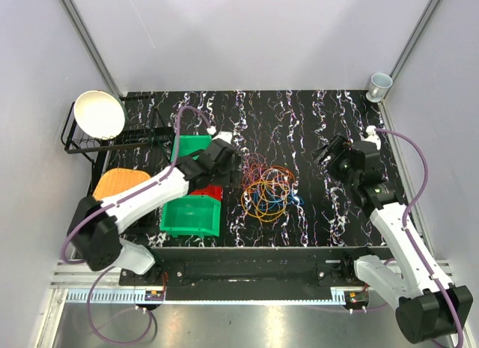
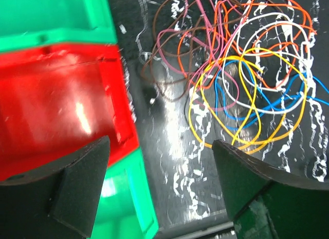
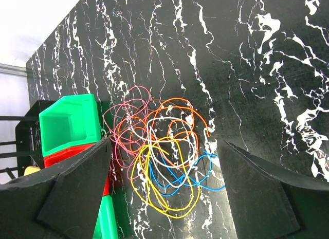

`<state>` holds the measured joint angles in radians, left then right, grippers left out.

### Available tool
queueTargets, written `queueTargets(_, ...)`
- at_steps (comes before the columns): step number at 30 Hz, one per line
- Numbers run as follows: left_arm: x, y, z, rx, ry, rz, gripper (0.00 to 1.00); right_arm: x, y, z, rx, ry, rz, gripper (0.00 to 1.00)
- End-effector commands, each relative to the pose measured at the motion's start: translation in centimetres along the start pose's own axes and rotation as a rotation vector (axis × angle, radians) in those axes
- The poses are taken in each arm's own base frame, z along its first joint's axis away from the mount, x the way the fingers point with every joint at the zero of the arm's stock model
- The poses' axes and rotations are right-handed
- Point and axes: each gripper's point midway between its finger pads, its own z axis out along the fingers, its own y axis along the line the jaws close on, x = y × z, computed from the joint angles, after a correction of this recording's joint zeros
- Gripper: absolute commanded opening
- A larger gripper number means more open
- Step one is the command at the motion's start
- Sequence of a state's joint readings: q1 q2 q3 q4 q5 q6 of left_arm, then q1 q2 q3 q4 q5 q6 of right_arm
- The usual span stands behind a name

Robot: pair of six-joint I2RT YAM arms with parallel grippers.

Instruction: Untangle the cables

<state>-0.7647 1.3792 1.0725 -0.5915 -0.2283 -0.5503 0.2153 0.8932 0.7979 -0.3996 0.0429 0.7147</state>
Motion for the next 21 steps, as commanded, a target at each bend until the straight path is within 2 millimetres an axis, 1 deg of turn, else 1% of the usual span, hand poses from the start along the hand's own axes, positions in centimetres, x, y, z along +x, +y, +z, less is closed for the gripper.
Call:
queueTargets(1, -2.7, -2.4, 1.8, 0.054, -0.057, 0.024, 0.76, -0.3, 0.6, 0.4, -0.032, -0.012, -0.053, 0.90)
queueTargets(3, -2.9, -2.7, 2.6, 0.052, -0.061, 0.016, 0.73, -0.1, 0.8, 0.5, -0.044, 0.000, -0.062, 0.90)
queueTargets(4, -3.0, -2.4, 3.2, 0.024, -0.064, 0.015, 0.73, -0.1, 1.0, 0.5, -0.050, 0.003, -0.062, 0.90)
queueTargets(8, -3.7, -2.4, 4.5, -0.010, -0.079, 0.037, 0.73, 0.4, 1.3, 0.3, -0.079, 0.025, -0.066, 0.90)
queueTargets(9, -3.4, -2.4, 5.3, -0.019, -0.062, 0.045, 0.73, 0.6, 1.4, 0.4, -0.086, 0.034, -0.067, 0.90)
queueTargets(12, -3.3, -3.0, 6.6, -0.013, -0.034, 0.058, 0.72, 0.8, 1.4, 0.4, -0.089, 0.040, -0.074, 0.90)
queueTargets(16, -3.1, -3.4, 7.8, -0.016, -0.019, 0.055, 0.61, 0.8, 1.6, 0.3, -0.091, 0.046, -0.083, 0.90)
queueTargets(17, -3.3, -3.6, 7.8, -0.013, -0.023, 0.052, 0.59, 0.7, 1.6, 0.3, -0.092, 0.044, -0.084, 0.90)
queueTargets(18, -3.1, -3.4, 8.1, -0.021, -0.016, 0.050, 0.53, 0.8, 1.6, 0.4, -0.091, 0.048, -0.084, 0.90)
queueTargets(19, -3.0, -3.4, 8.1, -0.024, -0.012, 0.049, 0.51, 0.7, 1.5, 0.4, -0.089, 0.046, -0.085, 0.90)
queueTargets(20, -2.9, -3.4, 8.2, -0.024, -0.010, 0.050, 0.47, 0.8, 1.5, 0.4, -0.089, 0.048, -0.086, 0.90)
queueTargets(21, -2.8, -3.3, 8.3, -0.028, -0.007, 0.054, 0.37, 0.8, 1.4, 0.4, -0.085, 0.045, -0.084, 0.90)
